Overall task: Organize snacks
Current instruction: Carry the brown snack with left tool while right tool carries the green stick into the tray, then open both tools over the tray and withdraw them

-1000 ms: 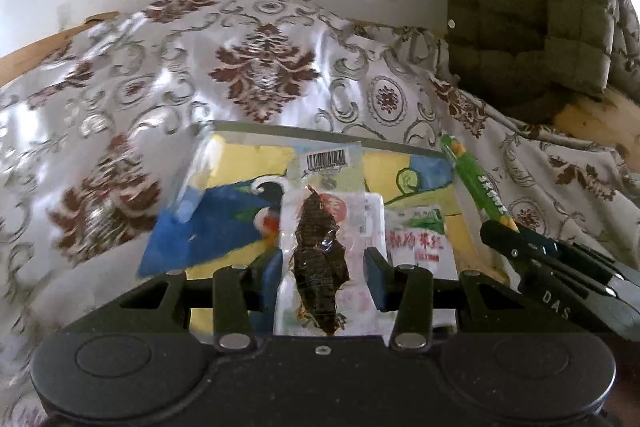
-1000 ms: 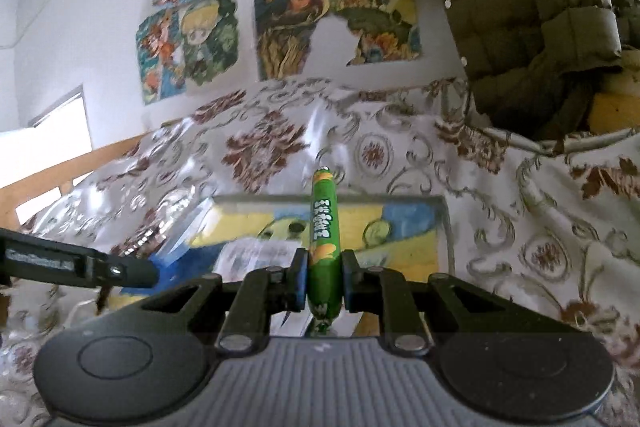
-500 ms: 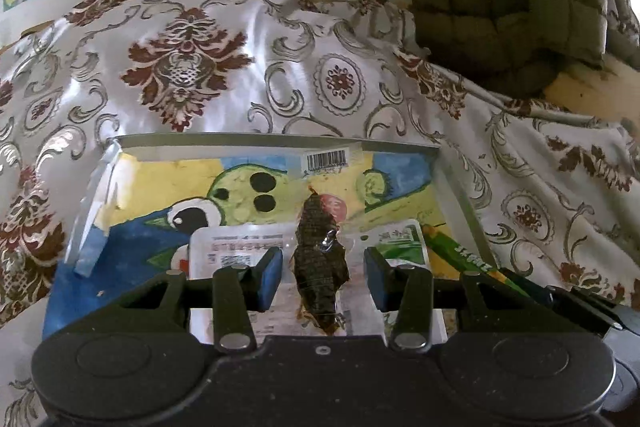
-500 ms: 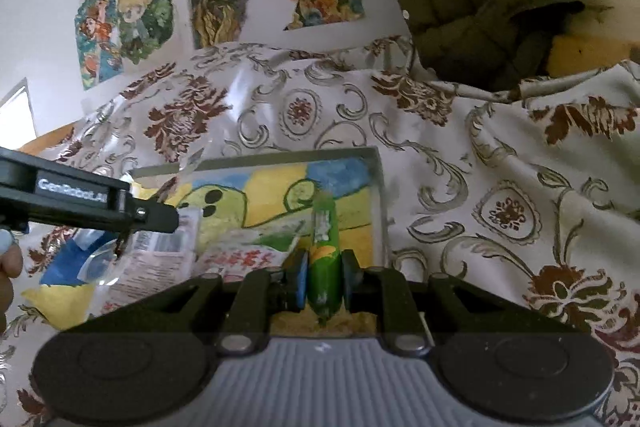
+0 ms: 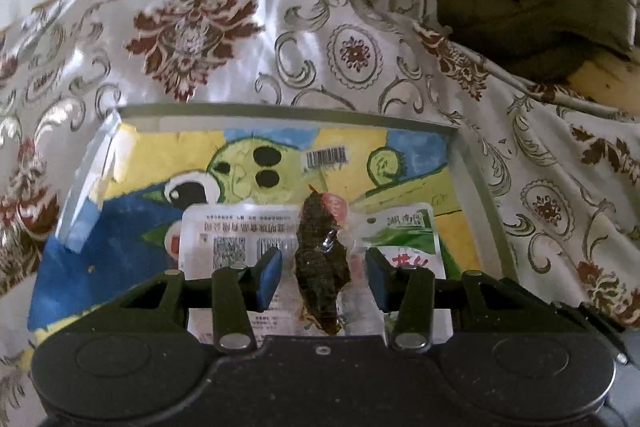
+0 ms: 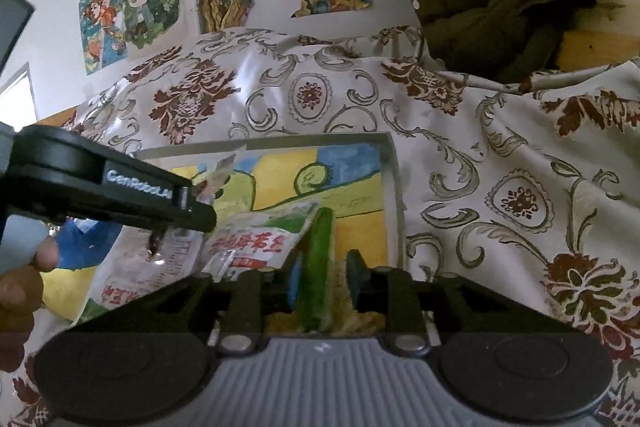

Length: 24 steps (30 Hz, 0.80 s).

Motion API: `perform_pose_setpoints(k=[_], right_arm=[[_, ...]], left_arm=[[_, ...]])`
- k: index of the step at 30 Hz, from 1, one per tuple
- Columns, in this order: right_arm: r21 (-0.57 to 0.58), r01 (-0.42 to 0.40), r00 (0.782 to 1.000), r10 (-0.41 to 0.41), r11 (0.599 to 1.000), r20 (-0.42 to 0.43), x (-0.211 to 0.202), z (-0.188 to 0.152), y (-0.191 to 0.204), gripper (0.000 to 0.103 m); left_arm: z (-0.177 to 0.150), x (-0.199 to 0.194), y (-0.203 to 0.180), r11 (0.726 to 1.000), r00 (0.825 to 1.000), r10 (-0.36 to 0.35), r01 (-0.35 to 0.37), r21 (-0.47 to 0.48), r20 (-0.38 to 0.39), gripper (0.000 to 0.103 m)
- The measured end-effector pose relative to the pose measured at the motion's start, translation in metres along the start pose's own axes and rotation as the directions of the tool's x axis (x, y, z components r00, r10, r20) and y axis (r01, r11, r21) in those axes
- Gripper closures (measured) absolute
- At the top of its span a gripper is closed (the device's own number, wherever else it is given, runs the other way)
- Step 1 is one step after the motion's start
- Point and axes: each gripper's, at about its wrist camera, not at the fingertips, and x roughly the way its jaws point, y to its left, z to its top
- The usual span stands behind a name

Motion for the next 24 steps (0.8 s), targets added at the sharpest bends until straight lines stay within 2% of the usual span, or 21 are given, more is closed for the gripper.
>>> perform_pose_setpoints(k=[7, 9, 12, 14, 16, 20, 24], right_arm=[[-0.005, -0.001, 1.000, 0.001, 1.000, 0.001, -0.003, 0.001, 0.003, 0.058], [-0.004, 0.002, 1.000, -0.002, 1.000, 0.007, -0.004, 0.002, 0.003, 0.054], [-0.010, 0.007, 1.000, -0.007, 1.000, 0.016, -0.007, 0.004, 0.003, 0.045], [-0.010, 0.016, 1.000, -0.016, 1.000, 0.022, -0.009, 0.005, 0.002, 0.042], [-0.005, 0.020, 0.999, -0.020, 1.000, 0.025, -0.012, 0.007, 0.001, 0.038], [0.000, 0.027, 0.999, -0.027, 1.000, 0.038, -0.023, 0.013, 0.000, 0.026], [-0.007, 0.024, 0.998, -0.023, 1.000, 0.063, -0.039, 0.020, 0.002, 0.013]], left_arm=[[-0.001, -0.003, -0.001, 1.000, 1.000, 0.015, -0.015, -0.011, -0.001, 0.052], [-0.001, -0.005, -0.001, 1.000, 1.000, 0.017, -0.017, -0.013, 0.000, 0.046], [0.001, -0.008, 0.000, 1.000, 1.000, 0.021, -0.021, -0.020, 0.001, 0.044], [0.002, -0.013, 0.000, 0.999, 1.000, 0.025, -0.024, -0.021, 0.009, 0.042], [0.003, -0.019, 0.001, 0.999, 0.999, 0.035, -0.034, -0.027, 0.024, 0.037], [0.003, -0.039, 0.004, 0.998, 0.997, 0.045, -0.042, -0.054, 0.064, 0.018], [0.000, -0.063, 0.008, 0.993, 0.989, 0.087, -0.077, -0.086, 0.116, 0.001]])
